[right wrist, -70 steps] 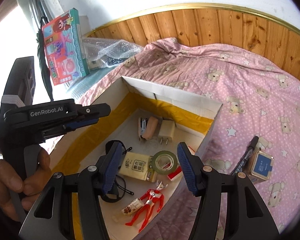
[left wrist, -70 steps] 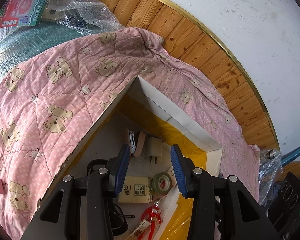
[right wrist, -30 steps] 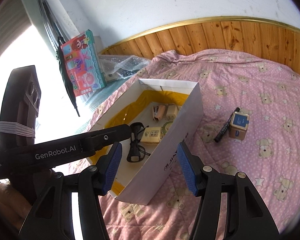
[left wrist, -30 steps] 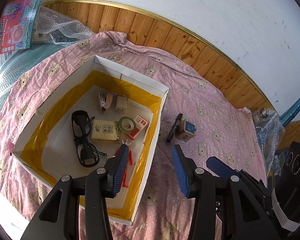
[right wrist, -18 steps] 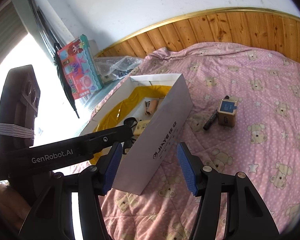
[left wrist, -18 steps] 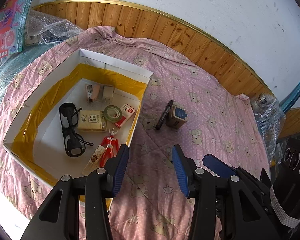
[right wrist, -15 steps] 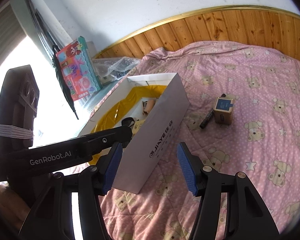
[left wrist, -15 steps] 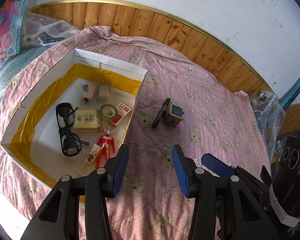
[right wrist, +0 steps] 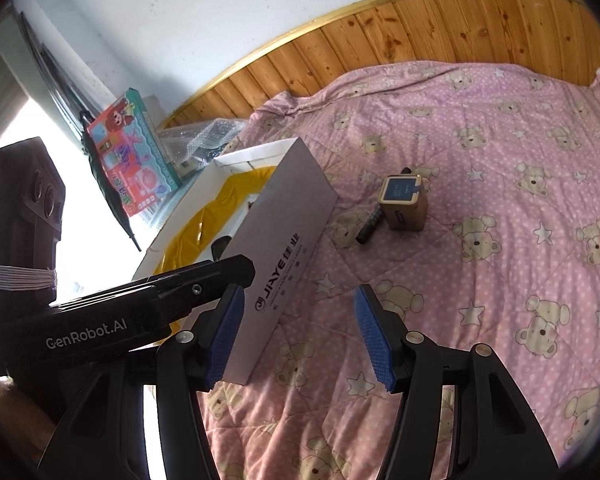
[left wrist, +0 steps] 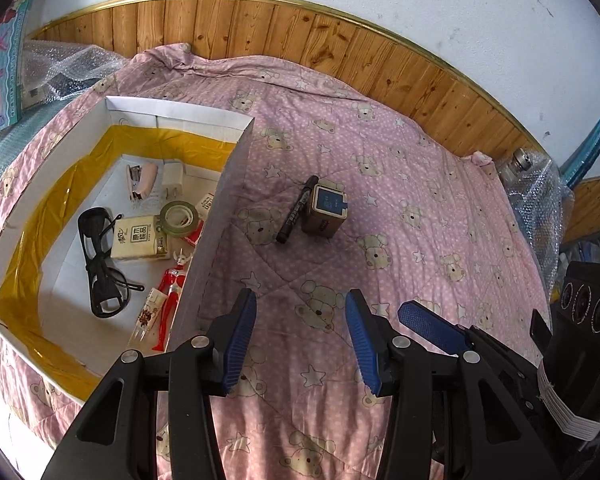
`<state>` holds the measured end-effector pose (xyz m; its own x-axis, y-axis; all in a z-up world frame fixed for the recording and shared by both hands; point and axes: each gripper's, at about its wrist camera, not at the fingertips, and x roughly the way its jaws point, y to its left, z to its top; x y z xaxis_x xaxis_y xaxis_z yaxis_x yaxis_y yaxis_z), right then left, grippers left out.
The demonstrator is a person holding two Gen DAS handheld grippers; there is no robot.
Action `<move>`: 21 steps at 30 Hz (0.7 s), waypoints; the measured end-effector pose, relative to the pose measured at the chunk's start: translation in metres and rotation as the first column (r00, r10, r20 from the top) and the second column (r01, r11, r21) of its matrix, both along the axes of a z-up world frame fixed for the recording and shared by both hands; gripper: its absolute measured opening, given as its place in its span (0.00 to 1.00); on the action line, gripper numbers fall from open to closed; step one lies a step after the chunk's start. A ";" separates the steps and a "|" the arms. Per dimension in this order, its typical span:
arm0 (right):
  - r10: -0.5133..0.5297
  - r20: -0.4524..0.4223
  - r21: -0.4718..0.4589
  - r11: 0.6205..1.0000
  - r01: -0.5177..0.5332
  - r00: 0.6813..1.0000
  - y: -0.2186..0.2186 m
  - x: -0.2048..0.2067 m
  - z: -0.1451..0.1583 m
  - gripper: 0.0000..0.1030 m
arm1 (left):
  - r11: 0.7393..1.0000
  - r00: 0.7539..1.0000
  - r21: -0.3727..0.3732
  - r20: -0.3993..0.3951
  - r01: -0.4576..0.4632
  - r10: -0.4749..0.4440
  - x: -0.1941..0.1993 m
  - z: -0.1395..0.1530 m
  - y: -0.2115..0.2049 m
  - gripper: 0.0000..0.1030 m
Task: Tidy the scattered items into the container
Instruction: 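Withdraw both tools toward the black marker and tan square tin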
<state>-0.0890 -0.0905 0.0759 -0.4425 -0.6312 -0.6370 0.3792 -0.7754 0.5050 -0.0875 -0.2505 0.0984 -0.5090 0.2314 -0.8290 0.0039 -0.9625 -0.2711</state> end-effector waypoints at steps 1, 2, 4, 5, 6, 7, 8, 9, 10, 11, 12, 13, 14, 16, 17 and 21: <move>-0.006 0.004 0.001 1.000 0.006 1.000 0.002 -0.002 -0.002 0.59 | 1.000 1.000 -0.002 0.003 0.007 -0.007 -0.003 -0.002 0.003 0.47; -0.013 0.010 0.003 1.000 0.013 1.000 0.004 -0.004 -0.004 0.59 | 1.000 1.000 -0.005 0.007 0.014 -0.014 -0.006 -0.004 0.005 0.47; -0.026 0.020 0.010 1.000 0.026 0.999 0.009 -0.010 -0.009 0.59 | 1.000 1.000 -0.011 0.013 0.029 -0.029 -0.013 -0.008 0.011 0.47; -0.033 0.026 0.013 0.999 0.033 0.999 0.011 -0.013 -0.011 0.59 | 0.999 0.999 -0.015 0.017 0.035 -0.034 -0.017 -0.011 0.013 0.47; -0.040 0.031 0.017 0.999 0.039 0.999 0.013 -0.015 -0.013 0.59 | 0.999 0.999 -0.018 0.021 0.040 -0.040 -0.020 -0.014 0.015 0.49; -0.047 0.037 0.020 0.999 0.046 0.998 0.015 -0.018 -0.016 0.59 | 0.999 0.999 -0.020 0.025 0.046 -0.045 -0.024 -0.016 0.017 0.49; -0.052 0.041 0.025 0.998 0.051 0.998 0.017 -0.021 -0.018 0.59 | 0.999 0.998 -0.023 0.028 0.049 -0.048 -0.028 -0.019 0.019 0.49; -0.056 0.046 0.030 0.998 0.055 0.997 0.018 -0.024 -0.021 0.59 | 0.998 0.998 -0.024 0.033 0.053 -0.052 -0.033 -0.022 0.020 0.49; -0.061 0.051 0.035 0.998 0.059 0.997 0.020 -0.028 -0.024 0.59 | 0.998 0.998 -0.023 0.038 0.059 -0.058 -0.037 -0.025 0.021 0.49; -0.065 0.055 0.041 0.997 0.063 0.996 0.021 -0.031 -0.026 0.59 | 0.998 0.997 -0.022 0.044 0.064 -0.063 -0.041 -0.029 0.022 0.49; -0.070 0.059 0.046 0.997 0.068 0.996 0.023 -0.035 -0.029 0.59 | 0.998 0.997 -0.024 0.050 0.066 -0.065 -0.045 -0.032 0.022 0.49; -0.076 0.062 0.051 0.996 0.073 0.995 0.025 -0.039 -0.032 0.59 | 0.997 0.996 -0.025 0.055 0.068 -0.066 -0.050 -0.036 0.023 0.49; -0.082 0.066 0.055 0.995 0.078 0.994 0.026 -0.043 -0.035 0.59 | 0.997 0.996 -0.027 0.060 0.069 -0.067 -0.054 -0.039 0.023 0.49; -0.092 0.073 0.062 0.994 0.088 0.993 0.031 -0.052 -0.040 0.59 | 0.997 0.995 -0.031 0.077 0.072 -0.070 -0.063 -0.048 0.023 0.49; -0.097 0.077 0.065 0.994 0.092 0.992 0.033 -0.056 -0.042 0.59 | 0.997 0.994 -0.032 0.085 0.076 -0.073 -0.068 -0.053 0.024 0.49; -0.113 0.084 0.080 0.991 0.107 0.990 0.039 -0.076 -0.049 0.59 | 0.996 0.990 -0.038 0.116 0.085 -0.080 -0.085 -0.072 0.027 0.49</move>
<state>-0.1655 -0.0513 0.0267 -0.4462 -0.5310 -0.7204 0.2459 -0.8467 0.4718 -0.1729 -0.2238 0.0268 -0.3914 0.2322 -0.8904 -0.0476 -0.9714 -0.2324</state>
